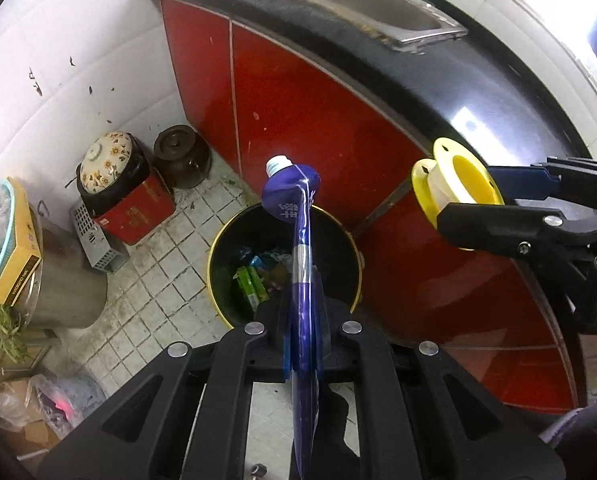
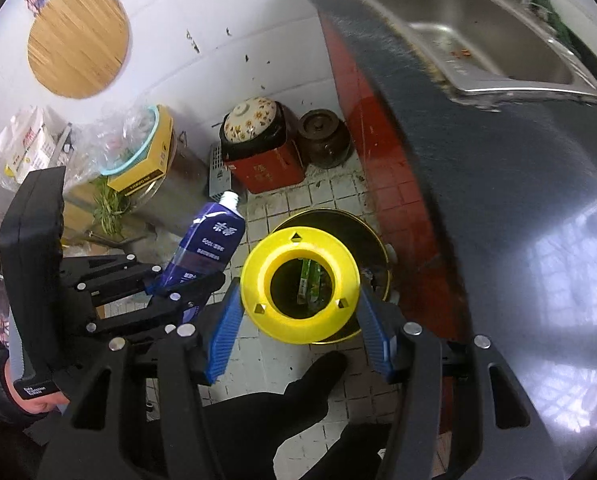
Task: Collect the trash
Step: 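Carry the tube and tape roll to the floor bin and open both tools, then swing both tools back over the counter toward the remaining trash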
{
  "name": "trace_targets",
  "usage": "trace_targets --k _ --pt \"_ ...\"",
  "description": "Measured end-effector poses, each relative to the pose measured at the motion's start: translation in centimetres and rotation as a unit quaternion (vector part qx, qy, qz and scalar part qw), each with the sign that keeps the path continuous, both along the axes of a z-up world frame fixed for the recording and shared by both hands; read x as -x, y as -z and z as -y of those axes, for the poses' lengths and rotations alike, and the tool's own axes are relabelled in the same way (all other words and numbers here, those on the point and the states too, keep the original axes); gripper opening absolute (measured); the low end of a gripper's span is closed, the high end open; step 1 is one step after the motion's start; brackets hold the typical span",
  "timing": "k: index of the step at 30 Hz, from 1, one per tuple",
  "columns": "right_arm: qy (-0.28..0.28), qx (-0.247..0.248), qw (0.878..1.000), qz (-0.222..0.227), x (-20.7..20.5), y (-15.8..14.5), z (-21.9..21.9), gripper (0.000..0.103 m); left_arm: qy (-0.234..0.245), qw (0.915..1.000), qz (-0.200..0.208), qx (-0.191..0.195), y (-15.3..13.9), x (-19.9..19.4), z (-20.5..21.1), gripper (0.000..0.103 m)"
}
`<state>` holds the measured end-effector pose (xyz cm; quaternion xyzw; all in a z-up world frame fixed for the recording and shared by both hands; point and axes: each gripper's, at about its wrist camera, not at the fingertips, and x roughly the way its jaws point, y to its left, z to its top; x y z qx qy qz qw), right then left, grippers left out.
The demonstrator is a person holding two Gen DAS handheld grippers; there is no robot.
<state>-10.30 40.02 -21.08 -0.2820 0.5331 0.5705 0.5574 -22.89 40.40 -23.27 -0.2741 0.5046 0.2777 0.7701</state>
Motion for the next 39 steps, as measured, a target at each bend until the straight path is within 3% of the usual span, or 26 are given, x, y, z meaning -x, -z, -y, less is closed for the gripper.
trace_targets --k 11,12,14,15,16,24,27,31,34,39 --pt "0.007 0.012 1.0 -0.01 -0.1 1.2 -2.3 0.055 0.005 0.9994 0.02 0.026 1.4 0.7 -2.2 0.008" --pt "0.007 0.014 1.0 -0.012 -0.2 1.3 -2.4 0.059 0.006 0.9994 0.021 0.028 1.6 0.8 -2.3 0.009" --pt "0.007 0.014 1.0 -0.01 -0.3 1.2 -2.2 0.07 0.007 0.9995 0.015 0.025 1.8 0.6 -2.6 0.03" --pt "0.011 0.011 1.0 -0.006 -0.4 1.0 -2.1 0.072 0.007 0.9996 0.013 0.025 1.8 0.6 -2.7 0.059" --pt "0.012 0.011 1.0 -0.007 -0.4 0.9 -2.0 0.072 0.006 0.9997 0.015 0.019 1.7 0.6 -2.7 0.067" --pt "0.03 0.009 1.0 -0.006 -1.6 0.1 -0.6 0.074 0.012 0.9997 0.017 0.01 1.2 0.3 -1.9 0.067" --pt "0.045 0.002 0.999 -0.002 -2.4 -0.8 0.4 0.078 0.012 0.9998 0.016 0.003 0.7 0.0 -1.8 0.077" --pt "0.081 -0.021 0.996 0.013 -4.8 -3.5 3.6 0.084 0.025 0.9991 0.021 -0.028 -1.3 -1.5 -0.7 0.092" --pt "0.134 -0.041 0.989 0.035 -8.1 -6.0 8.0 0.088 0.058 0.9964 0.027 -0.055 -3.3 -3.7 0.8 0.095" --pt "0.242 -0.047 0.964 0.1 -14.0 -9.6 17.9 0.089 0.166 0.982 0.055 -0.073 -6.4 -10.6 6.0 0.096"
